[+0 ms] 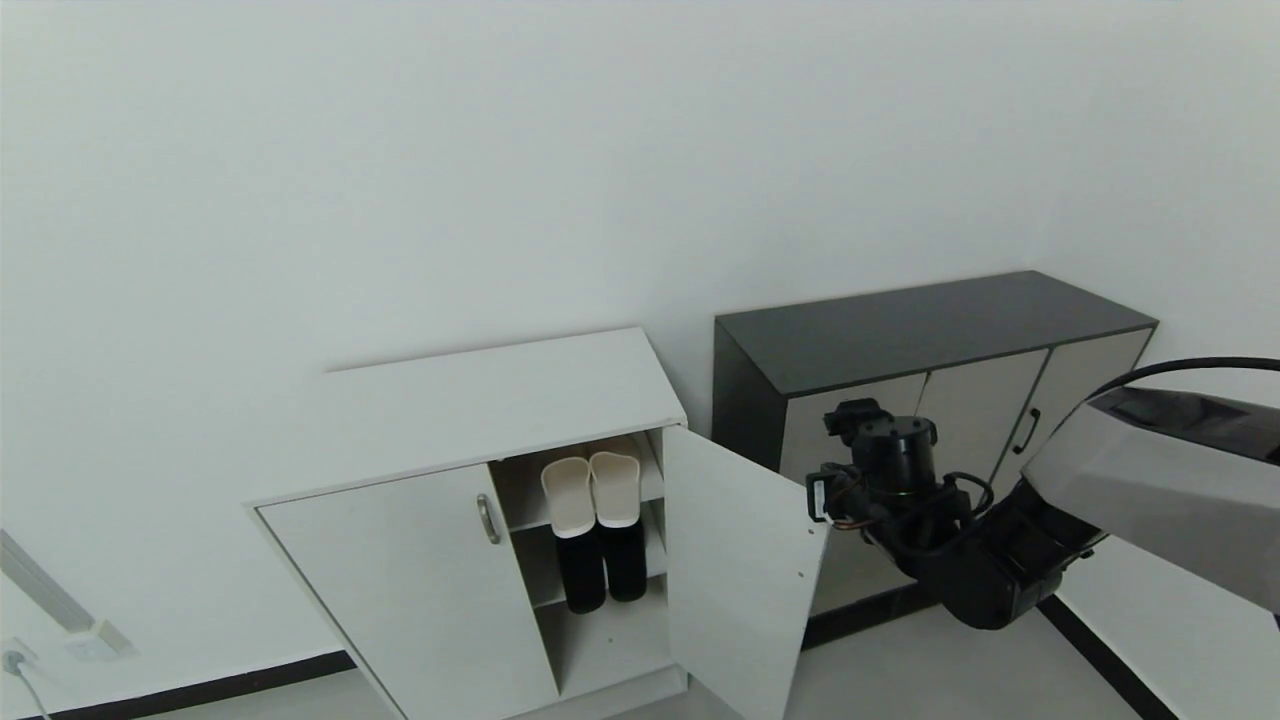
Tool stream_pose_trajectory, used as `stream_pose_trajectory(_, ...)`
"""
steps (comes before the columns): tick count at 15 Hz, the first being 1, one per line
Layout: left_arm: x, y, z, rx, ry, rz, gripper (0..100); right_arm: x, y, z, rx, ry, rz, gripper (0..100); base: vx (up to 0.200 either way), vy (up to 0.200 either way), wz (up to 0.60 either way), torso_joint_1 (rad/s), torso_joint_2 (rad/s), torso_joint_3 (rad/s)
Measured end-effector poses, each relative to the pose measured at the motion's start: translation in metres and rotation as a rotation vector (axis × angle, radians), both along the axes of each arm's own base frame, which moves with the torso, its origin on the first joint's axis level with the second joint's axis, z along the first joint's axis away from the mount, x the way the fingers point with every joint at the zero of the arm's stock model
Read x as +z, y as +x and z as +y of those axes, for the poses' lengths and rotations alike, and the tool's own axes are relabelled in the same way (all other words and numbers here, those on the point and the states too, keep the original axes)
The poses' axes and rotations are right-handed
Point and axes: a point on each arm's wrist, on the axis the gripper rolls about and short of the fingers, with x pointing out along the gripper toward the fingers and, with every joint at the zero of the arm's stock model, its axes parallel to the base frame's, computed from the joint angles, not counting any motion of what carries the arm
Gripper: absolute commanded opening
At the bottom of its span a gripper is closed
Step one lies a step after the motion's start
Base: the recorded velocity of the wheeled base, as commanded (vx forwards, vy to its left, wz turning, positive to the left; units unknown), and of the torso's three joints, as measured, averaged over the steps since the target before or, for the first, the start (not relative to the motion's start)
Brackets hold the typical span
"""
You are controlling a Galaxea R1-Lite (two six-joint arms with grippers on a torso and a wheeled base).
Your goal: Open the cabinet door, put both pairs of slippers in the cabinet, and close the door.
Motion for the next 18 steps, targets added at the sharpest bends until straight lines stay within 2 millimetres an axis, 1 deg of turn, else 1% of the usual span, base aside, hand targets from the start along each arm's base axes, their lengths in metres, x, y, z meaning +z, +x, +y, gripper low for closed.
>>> stream_pose_trajectory(4, 0.0, 0.0, 0.0, 0.0, 0.0, 0.0, 0, -0.014, 0.008, -0.005, -0.01, -0.007, 0.024, 0, 0.0, 0.0, 0.0, 0.0, 0.0, 0.0)
stream_pose_trajectory(7, 0.0, 0.0, 0.0, 0.0, 0.0, 0.0, 0, -0.02, 0.011, -0.007, -0.01, -0.009, 0.038, 0, 0.0, 0.0, 0.0, 0.0, 0.0, 0.0)
stream_pose_trajectory(18, 0.0, 0.0, 0.0, 0.0, -0.001, 0.0, 0, -0.031, 0.012, -0.008, -0.012, -0.028, 0.076, 0, 0.0, 0.0, 0.0, 0.0, 0.0, 0.0)
